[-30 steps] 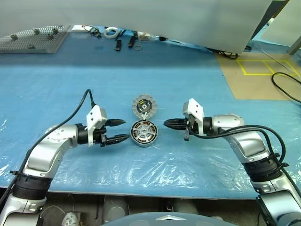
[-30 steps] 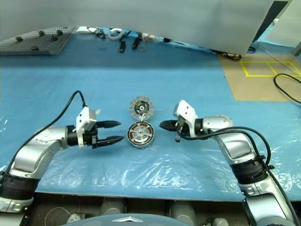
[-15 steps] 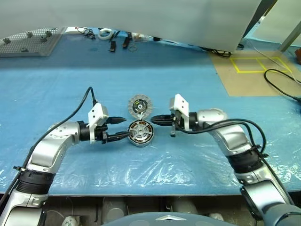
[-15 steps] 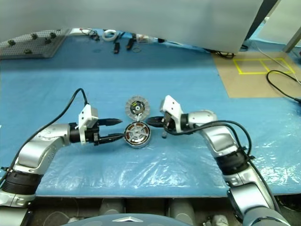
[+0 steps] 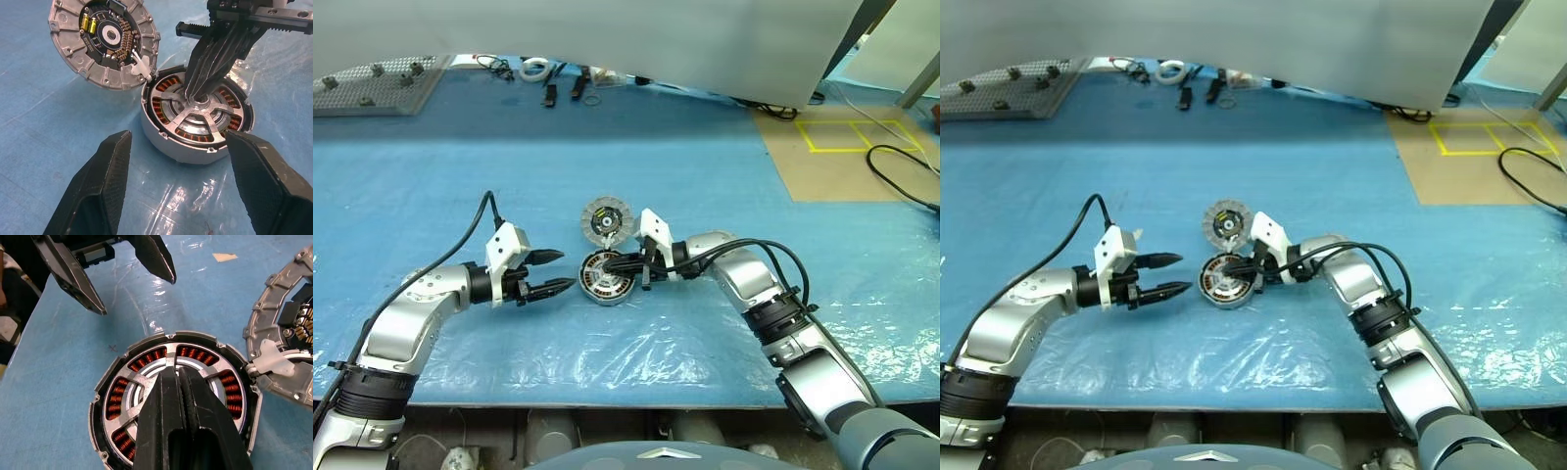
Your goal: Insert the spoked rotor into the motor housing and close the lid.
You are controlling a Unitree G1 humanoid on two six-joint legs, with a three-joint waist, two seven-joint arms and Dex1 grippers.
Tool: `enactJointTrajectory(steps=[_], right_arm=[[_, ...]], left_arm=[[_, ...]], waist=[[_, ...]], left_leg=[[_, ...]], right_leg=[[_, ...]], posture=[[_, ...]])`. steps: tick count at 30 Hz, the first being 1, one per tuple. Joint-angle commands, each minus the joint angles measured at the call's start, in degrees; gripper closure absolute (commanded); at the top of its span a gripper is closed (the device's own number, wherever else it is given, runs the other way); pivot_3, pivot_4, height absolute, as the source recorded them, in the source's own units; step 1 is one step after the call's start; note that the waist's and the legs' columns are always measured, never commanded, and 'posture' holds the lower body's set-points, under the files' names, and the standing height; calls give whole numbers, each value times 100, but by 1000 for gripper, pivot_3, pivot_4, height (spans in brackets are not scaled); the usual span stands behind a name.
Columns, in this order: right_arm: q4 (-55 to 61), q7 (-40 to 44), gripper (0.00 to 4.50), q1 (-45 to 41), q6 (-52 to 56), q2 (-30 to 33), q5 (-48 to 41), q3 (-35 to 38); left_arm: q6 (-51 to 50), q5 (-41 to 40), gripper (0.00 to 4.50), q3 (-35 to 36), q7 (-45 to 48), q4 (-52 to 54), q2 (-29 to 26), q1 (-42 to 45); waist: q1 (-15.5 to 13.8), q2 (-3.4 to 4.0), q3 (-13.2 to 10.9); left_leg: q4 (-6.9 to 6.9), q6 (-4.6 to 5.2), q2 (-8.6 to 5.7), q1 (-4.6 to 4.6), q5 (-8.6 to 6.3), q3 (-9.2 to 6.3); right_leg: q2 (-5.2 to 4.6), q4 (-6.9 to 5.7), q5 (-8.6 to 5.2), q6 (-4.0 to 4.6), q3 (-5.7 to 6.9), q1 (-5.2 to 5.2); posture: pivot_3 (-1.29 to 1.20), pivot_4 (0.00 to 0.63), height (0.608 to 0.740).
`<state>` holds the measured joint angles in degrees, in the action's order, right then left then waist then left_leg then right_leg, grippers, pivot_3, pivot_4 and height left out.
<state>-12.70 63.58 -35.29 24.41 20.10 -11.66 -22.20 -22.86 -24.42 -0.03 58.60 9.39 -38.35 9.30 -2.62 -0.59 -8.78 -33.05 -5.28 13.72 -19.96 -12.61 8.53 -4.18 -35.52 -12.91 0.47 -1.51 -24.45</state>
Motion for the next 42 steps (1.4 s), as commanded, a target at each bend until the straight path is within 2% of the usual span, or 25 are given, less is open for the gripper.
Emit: enactJointTrajectory(steps=[1, 7, 18, 29, 31, 34, 41, 42], right_arm=[[-204, 110, 4435, 112, -139, 39, 234, -205], [-254, 79, 4435, 43, -352, 40, 393, -232], [372, 170, 4435, -80, -49, 32, -268, 524], [2025, 25, 4435, 650, 1092, 874, -841, 1026], [2116, -25, 4435, 756, 1267, 949, -915, 1059], [2216, -102, 4435, 838, 1297, 1051, -847, 1003], [2546, -358, 4435, 1169, 1470, 1240, -891, 1103], [2584, -390, 4500, 1214, 1471, 1263, -885, 1105]], left_arm=[[81, -38, 1263, 140, -26, 18, -17, 110], [155, 26, 1263, 49, -4, -176, 34, 300], [656, 239, 1263, -14, 233, -1384, 258, 1088], [1657, 781, 1263, -56, 547, -4546, 848, 2873], [1939, 933, 1263, -42, 488, -5626, 1125, 3554], [2203, 1084, 1263, 5, 496, -6712, 1429, 4267], [2567, 1518, 1263, -21, 564, -7787, 1696, 4927], [2580, 1570, 1662, -15, 570, -7863, 1722, 4956]], waist=[[1, -1, 1], [3, -2, 2], [-4, -2, 1], [-141, -4, 1], [-154, -5, 0], [-267, -12, -4], [-284, -17, -7], [-284, -17, -7]], left_leg=[[0, 1, 0, 0, 1, 0], [0, 1, -1, -1, 0, 1], [-4, 10, -1, 1, 6, 0], [-3, 11, -4, 2, 7, -1], [-1, 5, -4, -9, 4, -1], [-12, 7, -5, -3, 5, -4], [-1, 5, -12, -17, 5, -5], [2, 4, -11, -18, 5, -6]], right_leg=[[0, 0, 0, 0, 0, 0], [0, -3, 0, 0, 0, 9], [1, -4, 0, 0, 0, 2], [0, -1, 13, -21, -2, 1], [0, -1, 13, -21, -3, 1], [-1, -4, 14, -22, -1, 2], [1, 3, 17, -27, -9, 4], [1, 7, 18, -28, -8, 4]], posture=[[0, 150, 740], [0, 150, 740], [0, 150, 740], [0, 150, 740], [0, 150, 740], [0, 150, 740], [0, 150, 740], [0, 150, 740]])
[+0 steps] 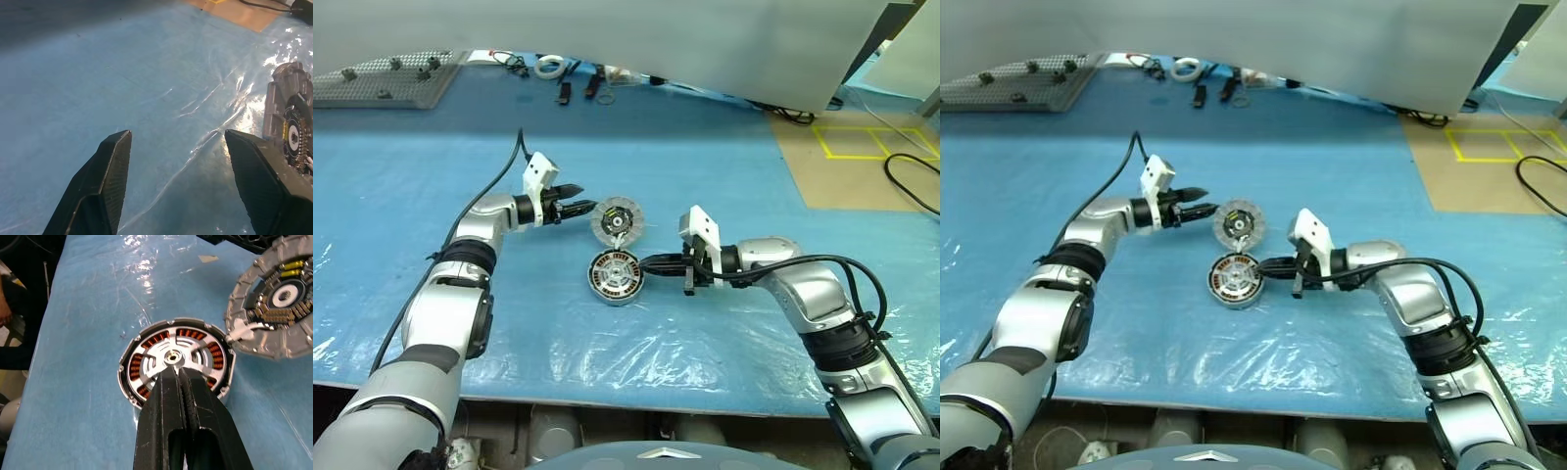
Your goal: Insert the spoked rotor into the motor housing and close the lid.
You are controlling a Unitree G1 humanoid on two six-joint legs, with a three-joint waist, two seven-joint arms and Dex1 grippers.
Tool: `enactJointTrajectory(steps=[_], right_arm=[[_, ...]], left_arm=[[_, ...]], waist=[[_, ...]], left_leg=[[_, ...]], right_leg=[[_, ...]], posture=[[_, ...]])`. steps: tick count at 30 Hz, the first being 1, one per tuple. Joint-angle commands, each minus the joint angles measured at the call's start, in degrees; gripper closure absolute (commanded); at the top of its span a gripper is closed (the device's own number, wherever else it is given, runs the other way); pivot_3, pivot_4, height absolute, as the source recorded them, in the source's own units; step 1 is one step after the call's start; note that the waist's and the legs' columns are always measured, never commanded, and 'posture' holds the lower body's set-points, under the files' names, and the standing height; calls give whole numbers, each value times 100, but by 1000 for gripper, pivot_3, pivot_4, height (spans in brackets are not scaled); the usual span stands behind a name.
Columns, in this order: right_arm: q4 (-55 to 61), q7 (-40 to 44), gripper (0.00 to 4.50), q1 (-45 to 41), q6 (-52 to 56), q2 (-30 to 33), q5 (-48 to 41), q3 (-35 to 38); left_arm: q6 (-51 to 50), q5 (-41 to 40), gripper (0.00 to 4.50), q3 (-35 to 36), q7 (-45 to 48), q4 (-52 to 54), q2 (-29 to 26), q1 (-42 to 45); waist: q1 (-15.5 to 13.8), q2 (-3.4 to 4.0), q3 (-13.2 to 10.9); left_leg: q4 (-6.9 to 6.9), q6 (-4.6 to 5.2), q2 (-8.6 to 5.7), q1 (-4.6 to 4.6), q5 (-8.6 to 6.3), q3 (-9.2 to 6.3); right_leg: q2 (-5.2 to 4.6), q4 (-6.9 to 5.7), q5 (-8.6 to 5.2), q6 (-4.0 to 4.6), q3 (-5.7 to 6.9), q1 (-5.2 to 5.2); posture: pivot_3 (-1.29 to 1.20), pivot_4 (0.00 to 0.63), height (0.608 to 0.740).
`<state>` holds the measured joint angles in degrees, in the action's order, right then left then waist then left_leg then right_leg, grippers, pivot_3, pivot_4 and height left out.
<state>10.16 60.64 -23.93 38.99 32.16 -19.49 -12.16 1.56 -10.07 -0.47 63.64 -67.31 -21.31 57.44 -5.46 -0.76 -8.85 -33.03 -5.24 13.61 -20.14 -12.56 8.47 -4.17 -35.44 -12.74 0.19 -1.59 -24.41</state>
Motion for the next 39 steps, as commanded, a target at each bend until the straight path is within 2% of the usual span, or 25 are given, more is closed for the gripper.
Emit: enactJointTrajectory(steps=[1, 9, 16, 24, 31, 39], right_arm=[[362, -136, 4500, 137, 26, 78, -109, 113], [851, -309, 4500, 541, 319, 319, -376, 327], [1303, -256, 4500, 994, 509, 706, -731, 526], [1668, -460, 4500, 1074, 506, 610, -1125, 757], [1528, -563, 4500, 1550, 80, 794, -1013, 1091], [1744, -692, 4500, 2135, 147, 899, -1143, 1279]], left_arm=[[96, 119, 1851, 91, 98, -269, 68, 183], [190, 147, 4476, 337, 196, -516, 536, 497], [141, 378, 4476, 349, 85, -689, 731, 681], [94, 516, 4476, 362, 291, -761, 855, 868], [124, 557, 4476, 430, 378, -764, 816, 930], [200, 556, 4476, 471, 879, -678, 783, 983]], waist=[[-5, -2, -1], [-72, -11, -7], [-45, -12, -7], [-45, -12, -8], [-57, -13, -8], [-58, -14, -9]], left_leg=[[0, -2, -1, 0, -1, 0], [-5, -3, -1, 3, -2, -8], [6, -4, -2, -2, -3, -8], [6, -4, -3, 0, -3, -8], [11, -4, -4, -3, -3, -8], [31, -4, -6, -5, -3, -9]], right_leg=[[0, 1, 0, -1, 0, 0], [-6, 3, 2, -3, 7, 3], [-4, 15, 3, -5, 5, 10], [-5, 29, 8, -13, 6, 10], [-5, 51, 11, -19, 8, 11], [-5, 68, 13, -22, 9, 13]], posture=[[0, 150, 740], [0, 150, 740], [0, 150, 740], [0, 150, 740], [0, 150, 740], [0, 150, 740]])
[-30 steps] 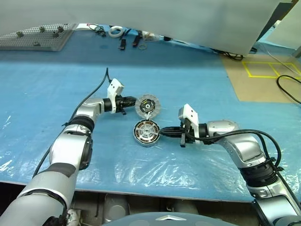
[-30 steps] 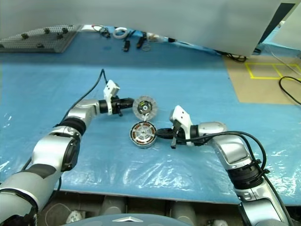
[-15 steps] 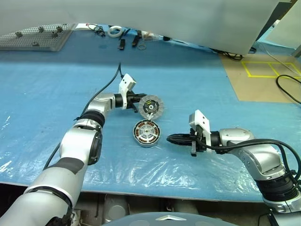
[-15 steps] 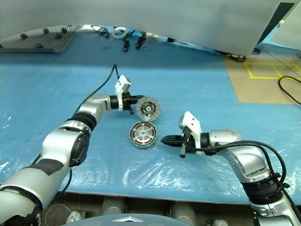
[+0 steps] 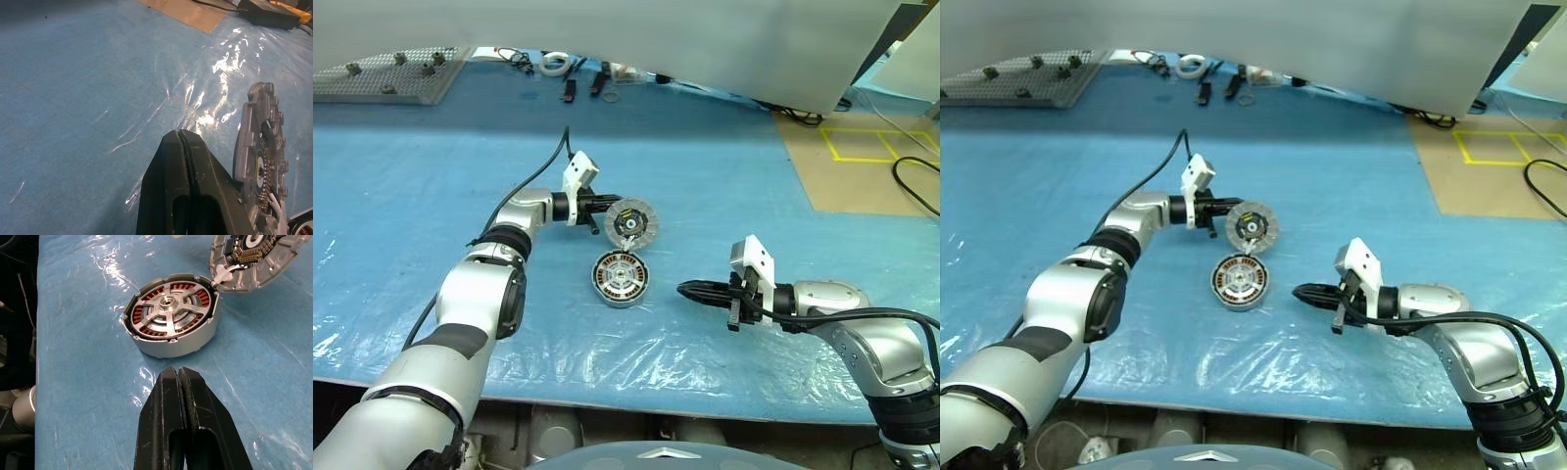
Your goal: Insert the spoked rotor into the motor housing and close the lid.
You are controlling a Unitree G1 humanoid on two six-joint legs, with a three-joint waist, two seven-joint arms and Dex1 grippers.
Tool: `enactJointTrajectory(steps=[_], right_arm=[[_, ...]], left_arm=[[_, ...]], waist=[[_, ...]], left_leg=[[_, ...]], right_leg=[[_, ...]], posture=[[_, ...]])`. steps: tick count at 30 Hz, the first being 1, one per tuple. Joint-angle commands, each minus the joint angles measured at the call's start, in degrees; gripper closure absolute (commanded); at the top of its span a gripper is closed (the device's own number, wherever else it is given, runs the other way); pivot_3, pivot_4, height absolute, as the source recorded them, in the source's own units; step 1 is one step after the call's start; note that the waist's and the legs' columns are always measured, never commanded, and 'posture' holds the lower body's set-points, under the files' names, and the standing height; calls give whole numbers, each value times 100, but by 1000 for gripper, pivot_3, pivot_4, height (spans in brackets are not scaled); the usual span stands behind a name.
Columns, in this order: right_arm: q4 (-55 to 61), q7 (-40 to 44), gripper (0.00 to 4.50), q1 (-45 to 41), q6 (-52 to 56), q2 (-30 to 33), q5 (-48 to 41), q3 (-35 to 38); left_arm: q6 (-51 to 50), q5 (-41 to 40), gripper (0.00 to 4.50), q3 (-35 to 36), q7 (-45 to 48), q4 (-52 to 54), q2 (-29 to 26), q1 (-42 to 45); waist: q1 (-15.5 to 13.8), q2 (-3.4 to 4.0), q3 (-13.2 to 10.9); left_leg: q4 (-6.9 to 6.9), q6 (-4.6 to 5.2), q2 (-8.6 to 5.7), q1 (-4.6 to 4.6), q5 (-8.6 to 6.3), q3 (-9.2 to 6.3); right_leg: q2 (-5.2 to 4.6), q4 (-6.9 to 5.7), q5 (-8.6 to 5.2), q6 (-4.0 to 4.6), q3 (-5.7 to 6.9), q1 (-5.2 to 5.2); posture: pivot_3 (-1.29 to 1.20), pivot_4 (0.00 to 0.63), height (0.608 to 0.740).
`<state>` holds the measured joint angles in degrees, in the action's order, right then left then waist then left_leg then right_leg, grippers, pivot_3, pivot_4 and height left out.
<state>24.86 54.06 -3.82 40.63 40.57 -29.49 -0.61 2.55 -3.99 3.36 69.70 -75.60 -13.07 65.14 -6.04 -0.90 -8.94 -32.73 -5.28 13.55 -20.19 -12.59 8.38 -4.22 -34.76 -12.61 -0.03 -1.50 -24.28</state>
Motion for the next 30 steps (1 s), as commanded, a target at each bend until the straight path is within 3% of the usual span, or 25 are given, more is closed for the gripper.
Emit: enactJointTrajectory(steps=[1, 6, 12, 20, 30], right_arm=[[331, -54, 4500, 181, 26, 36, -215, 153], [297, -194, 4500, 178, 420, -99, -894, 603], [47, -526, 4500, 335, -183, -72, -391, 818], [539, -1036, 4500, 572, -251, -368, -447, 852], [821, -1160, 4500, 597, -41, -284, -620, 815]], left_arm=[[102, -82, 4476, 107, 416, 179, -55, 247], [148, -56, 4476, 120, 725, 232, -83, 318], [198, -21, 4476, 142, 657, 234, -124, 305], [264, -3, 4476, 48, 1037, 333, -19, 208], [279, -4, 4476, -21, 1462, 463, 71, 184]], waist=[[-1, 0, 0], [-2, -1, -2], [-2, -1, -2], [-3, -2, -2], [-2, -2, -3]], left_leg=[[1, 0, 0, 1, 0, 0], [0, 0, -3, 5, 0, 0], [1, 0, -3, 3, 0, 0], [6, 0, -5, 4, 0, 0], [7, 0, -6, 6, 0, 0]], right_leg=[[0, 0, 0, 0, 0, 0], [-2, 1, 1, -1, -1, 0], [-2, 0, 1, -1, -1, 3], [-2, 6, 1, -2, 0, 3], [-4, 6, 2, -3, 0, 3]], posture=[[0, 150, 740], [0, 150, 740], [0, 150, 740], [0, 150, 740], [0, 150, 740]])
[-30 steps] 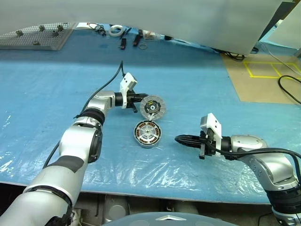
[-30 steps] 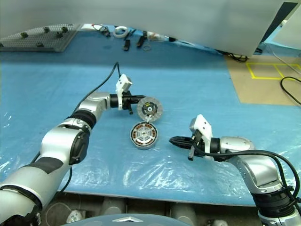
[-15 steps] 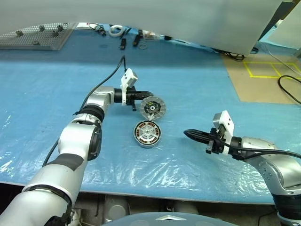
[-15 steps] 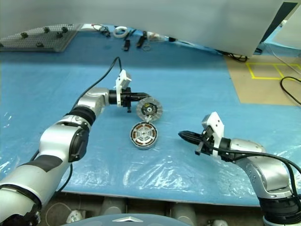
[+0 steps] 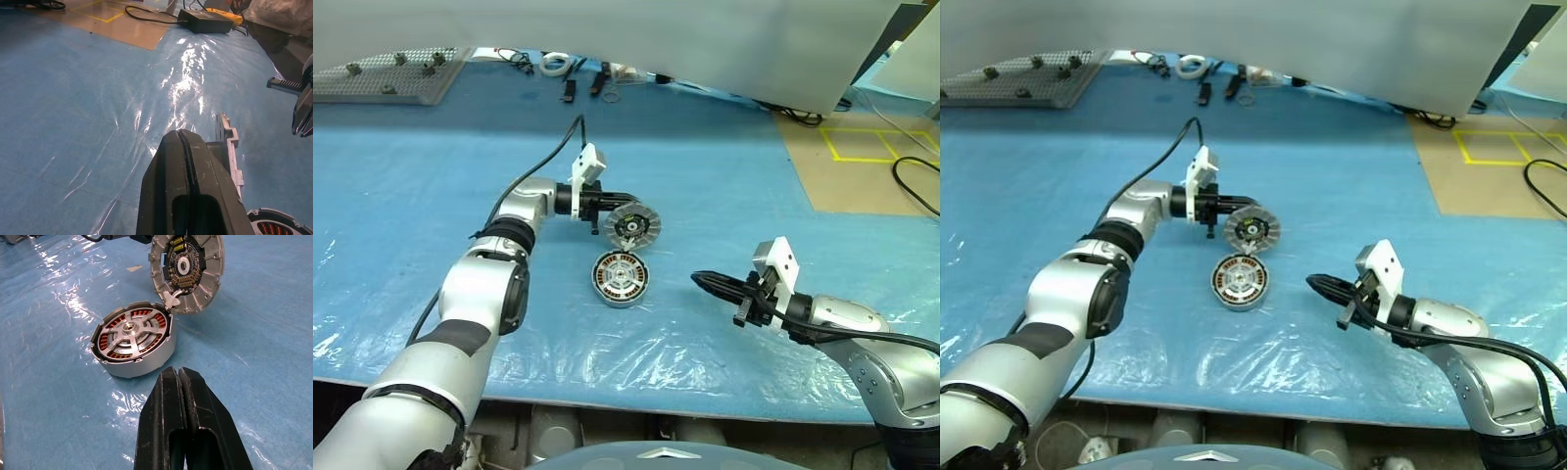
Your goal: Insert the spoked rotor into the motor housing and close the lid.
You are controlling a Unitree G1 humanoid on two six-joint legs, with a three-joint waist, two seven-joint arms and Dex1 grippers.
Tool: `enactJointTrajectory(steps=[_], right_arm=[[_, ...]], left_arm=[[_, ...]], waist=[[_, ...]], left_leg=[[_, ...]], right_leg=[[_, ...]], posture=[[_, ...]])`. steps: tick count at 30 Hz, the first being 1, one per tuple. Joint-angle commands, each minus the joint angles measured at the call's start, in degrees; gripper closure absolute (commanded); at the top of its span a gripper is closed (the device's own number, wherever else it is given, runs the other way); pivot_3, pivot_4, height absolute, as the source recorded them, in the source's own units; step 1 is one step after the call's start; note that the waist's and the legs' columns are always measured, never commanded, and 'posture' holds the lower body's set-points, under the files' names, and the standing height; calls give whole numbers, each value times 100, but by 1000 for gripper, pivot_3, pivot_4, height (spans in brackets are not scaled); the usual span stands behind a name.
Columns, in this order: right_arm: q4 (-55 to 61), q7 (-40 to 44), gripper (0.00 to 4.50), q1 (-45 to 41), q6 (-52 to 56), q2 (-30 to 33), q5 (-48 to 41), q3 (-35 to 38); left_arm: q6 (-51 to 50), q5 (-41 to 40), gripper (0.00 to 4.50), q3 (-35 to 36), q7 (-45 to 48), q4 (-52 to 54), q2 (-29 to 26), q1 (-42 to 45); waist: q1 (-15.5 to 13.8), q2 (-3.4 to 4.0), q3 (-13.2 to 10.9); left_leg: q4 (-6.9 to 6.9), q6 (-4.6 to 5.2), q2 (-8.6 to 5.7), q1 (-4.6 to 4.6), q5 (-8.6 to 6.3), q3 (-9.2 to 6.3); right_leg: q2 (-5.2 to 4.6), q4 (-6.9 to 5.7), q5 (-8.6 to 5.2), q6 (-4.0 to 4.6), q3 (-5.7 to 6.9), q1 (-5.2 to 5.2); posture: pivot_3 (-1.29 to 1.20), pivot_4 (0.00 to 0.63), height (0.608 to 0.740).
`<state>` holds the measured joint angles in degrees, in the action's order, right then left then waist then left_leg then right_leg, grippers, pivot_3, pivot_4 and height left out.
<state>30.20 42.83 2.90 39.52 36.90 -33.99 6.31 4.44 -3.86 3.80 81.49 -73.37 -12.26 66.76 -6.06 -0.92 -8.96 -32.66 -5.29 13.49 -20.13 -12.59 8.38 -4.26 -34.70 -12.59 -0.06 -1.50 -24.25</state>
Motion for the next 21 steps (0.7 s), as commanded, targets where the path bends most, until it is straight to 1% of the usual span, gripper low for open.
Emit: enactJointTrajectory(steps=[1, 6, 10, 13, 18, 21], right_arm=[[298, -47, 4500, -88, 99, 99, -185, 125], [447, -165, 4500, -199, 323, 207, -244, 90], [497, -243, 4500, -342, 499, 229, -298, 21], [535, -331, 4500, -454, 625, 211, -309, -54], [650, -444, 4500, -589, 872, 223, -435, -62], [776, -402, 4500, -509, 1039, 309, -574, -5]], left_arm=[[95, -13, 4476, -87, 385, 263, -14, 11], [426, 155, 4476, -430, 985, 514, -94, -213], [655, 139, 4476, -825, 1100, 755, -134, -404], [944, 82, 4476, -1325, 1101, 996, -194, -586], [889, -667, 4476, -2417, 1101, 1918, -468, -978], [714, -1081, 4476, -2846, 1101, 2353, -656, -1129]], waist=[[-1, 0, 0], [2, 0, 0], [8, 1, 0], [4, 1, 0], [-1, 1, 0], [-1, 1, -1]], left_leg=[[0, 0, 0, 0, 0, 0], [3, 0, -1, 0, 0, 0], [4, 0, 0, 2, 0, 0], [3, 0, -1, 1, 0, 0], [6, 0, 0, 1, 0, 1], [5, 0, 1, 2, 0, 1]], right_leg=[[0, 0, 0, 0, 0, 0], [0, 0, 0, 0, -1, 0], [0, 0, 0, 0, -2, 0], [0, 0, 0, 0, -2, 0], [1, -2, 0, 0, -2, 0], [1, -3, 0, 0, -2, 0]], posture=[[0, 150, 740], [0, 150, 740], [0, 150, 740], [0, 150, 740], [0, 150, 740], [0, 150, 740]])
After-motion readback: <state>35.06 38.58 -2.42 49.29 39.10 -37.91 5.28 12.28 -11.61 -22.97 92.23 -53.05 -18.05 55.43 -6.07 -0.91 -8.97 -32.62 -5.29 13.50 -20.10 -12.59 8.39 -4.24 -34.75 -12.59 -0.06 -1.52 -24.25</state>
